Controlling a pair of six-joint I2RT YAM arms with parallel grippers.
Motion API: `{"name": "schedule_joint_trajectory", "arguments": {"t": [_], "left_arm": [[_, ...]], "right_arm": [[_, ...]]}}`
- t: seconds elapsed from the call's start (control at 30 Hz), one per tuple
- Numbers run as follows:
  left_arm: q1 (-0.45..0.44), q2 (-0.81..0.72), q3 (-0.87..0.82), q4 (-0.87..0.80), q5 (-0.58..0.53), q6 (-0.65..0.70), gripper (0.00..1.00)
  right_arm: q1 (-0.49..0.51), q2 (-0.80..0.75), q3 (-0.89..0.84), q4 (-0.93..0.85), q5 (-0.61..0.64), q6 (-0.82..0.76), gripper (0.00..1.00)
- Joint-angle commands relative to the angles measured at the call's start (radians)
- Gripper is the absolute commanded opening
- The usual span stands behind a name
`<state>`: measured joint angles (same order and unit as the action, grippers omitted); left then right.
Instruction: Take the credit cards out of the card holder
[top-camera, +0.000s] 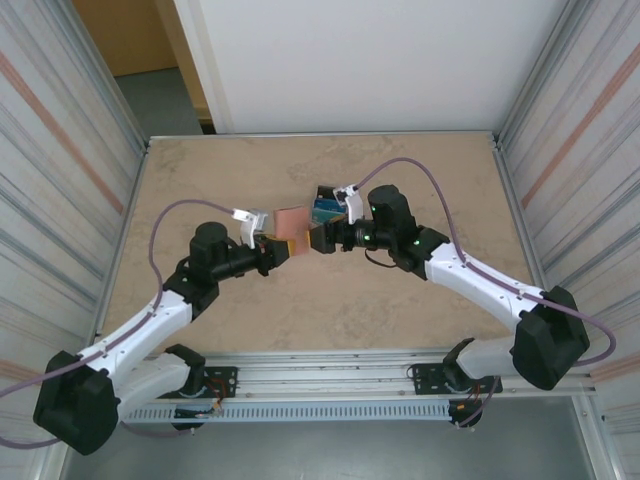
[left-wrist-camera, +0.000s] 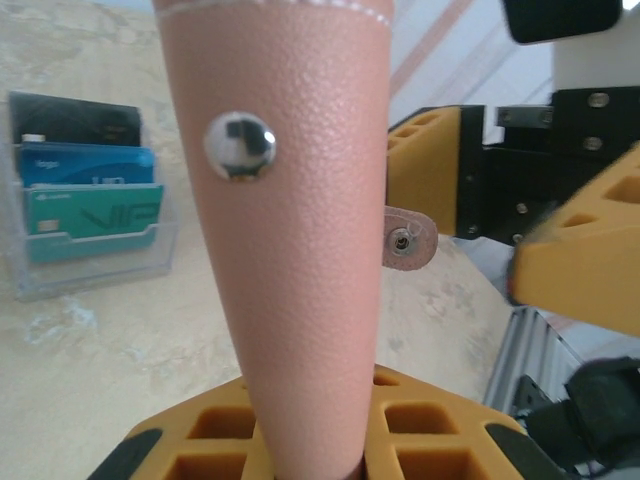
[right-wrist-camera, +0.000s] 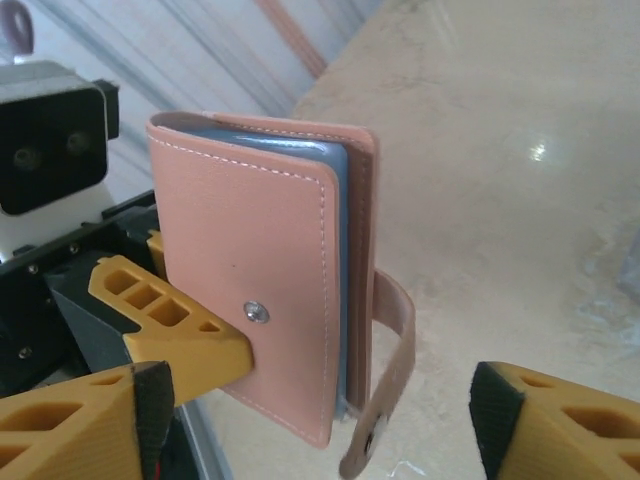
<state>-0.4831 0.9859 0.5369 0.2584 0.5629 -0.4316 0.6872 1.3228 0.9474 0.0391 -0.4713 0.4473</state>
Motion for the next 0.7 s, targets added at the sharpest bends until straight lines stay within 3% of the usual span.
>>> {"name": "schedule_joint_trajectory", "arguments": {"t": [0.0, 0.23, 0.4, 0.67], "left_arm": [[0.006, -0.045, 0.044, 0.022, 0.104, 0.032, 0.00], [0.006, -0.080, 0.041, 0.056, 0.152, 0.015, 0.00], [0.006, -0.083, 0.032, 0.099, 0.163, -0.018, 0.00], [0.006, -0.086, 0.025, 0.147, 0.183, -0.052, 0.00]], "right_arm": [[-0.007, 0.018, 0.020, 0.035, -0.075, -0.035, 0.72], [-0.045, -0.007, -0.034, 0.139, -0.158, 0.002, 0.61], [-0.091, -0.024, -0.082, 0.246, -0.261, 0.056, 0.47], [-0.118, -0.061, -0.116, 0.288, -0.323, 0.065, 0.42]]}}
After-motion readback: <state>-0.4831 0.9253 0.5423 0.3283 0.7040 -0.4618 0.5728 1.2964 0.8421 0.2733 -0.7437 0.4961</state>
